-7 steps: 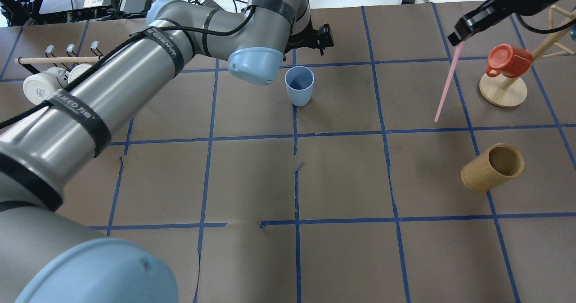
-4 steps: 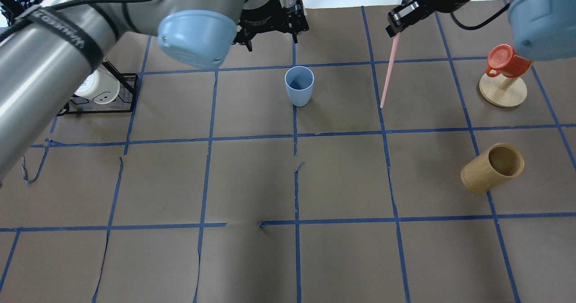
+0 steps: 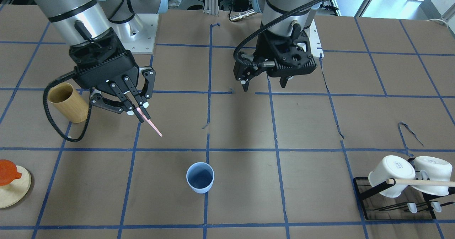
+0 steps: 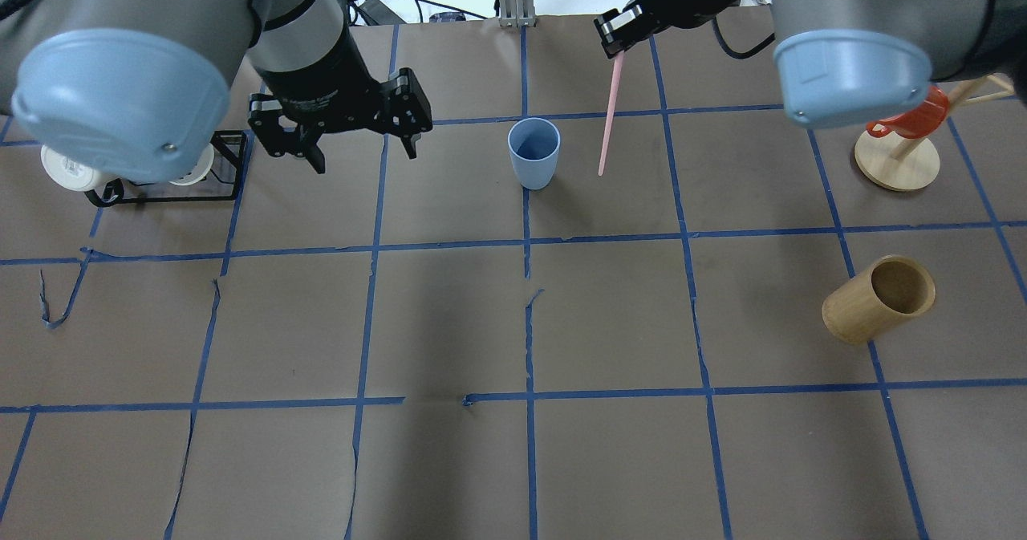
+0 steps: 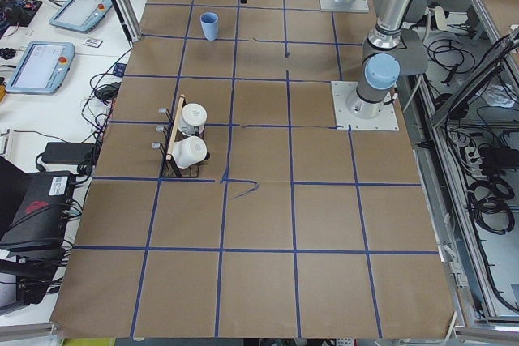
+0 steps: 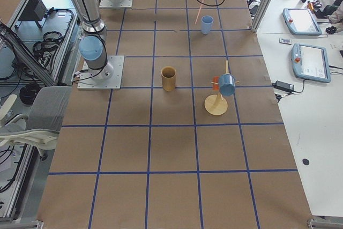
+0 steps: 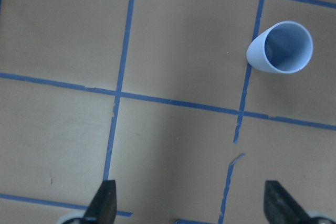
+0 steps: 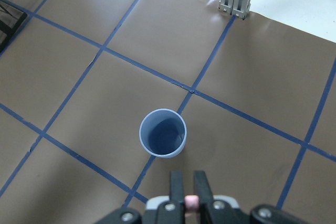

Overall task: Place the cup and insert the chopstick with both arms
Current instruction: 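Open and withdraw the left gripper while the right carries the stick to the cup, then lower the pink stick into the blue cup with the right gripper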

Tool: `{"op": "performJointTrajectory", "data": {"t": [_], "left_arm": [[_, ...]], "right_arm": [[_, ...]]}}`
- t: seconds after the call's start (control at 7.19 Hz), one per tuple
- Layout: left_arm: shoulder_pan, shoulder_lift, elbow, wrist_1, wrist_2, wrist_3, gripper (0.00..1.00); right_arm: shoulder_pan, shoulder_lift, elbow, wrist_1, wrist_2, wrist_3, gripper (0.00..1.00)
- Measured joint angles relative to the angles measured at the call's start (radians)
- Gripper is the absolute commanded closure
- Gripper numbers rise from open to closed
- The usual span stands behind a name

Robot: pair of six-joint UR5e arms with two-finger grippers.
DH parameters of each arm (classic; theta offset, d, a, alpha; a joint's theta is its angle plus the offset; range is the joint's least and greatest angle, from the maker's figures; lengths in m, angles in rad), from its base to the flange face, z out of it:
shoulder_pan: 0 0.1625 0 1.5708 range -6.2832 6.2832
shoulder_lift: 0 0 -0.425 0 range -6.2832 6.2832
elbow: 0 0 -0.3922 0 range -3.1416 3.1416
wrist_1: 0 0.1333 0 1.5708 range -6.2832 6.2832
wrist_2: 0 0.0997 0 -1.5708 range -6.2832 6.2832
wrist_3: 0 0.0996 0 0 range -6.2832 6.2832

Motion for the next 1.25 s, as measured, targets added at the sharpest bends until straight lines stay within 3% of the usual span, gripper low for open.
{"op": "performJointTrajectory", "data": {"t": [0.42,0.83,1.25], "left_arm": [[0.056,0.038,-0.044,-0.007,-0.007,0.266,0.00],[0.073,0.043,-0.042,0.008,-0.010,0.283,0.00],[0.074,0.044,-0.041,0.008,-0.009,0.282,0.00]], "right_arm": [[0.049,0.069,-0.004,-0.155,0.007,0.042,1.00],[0.066,0.126,-0.003,-0.269,0.042,0.043,1.00],[0.073,0.168,0.004,-0.303,0.040,0.042,1.00]]}}
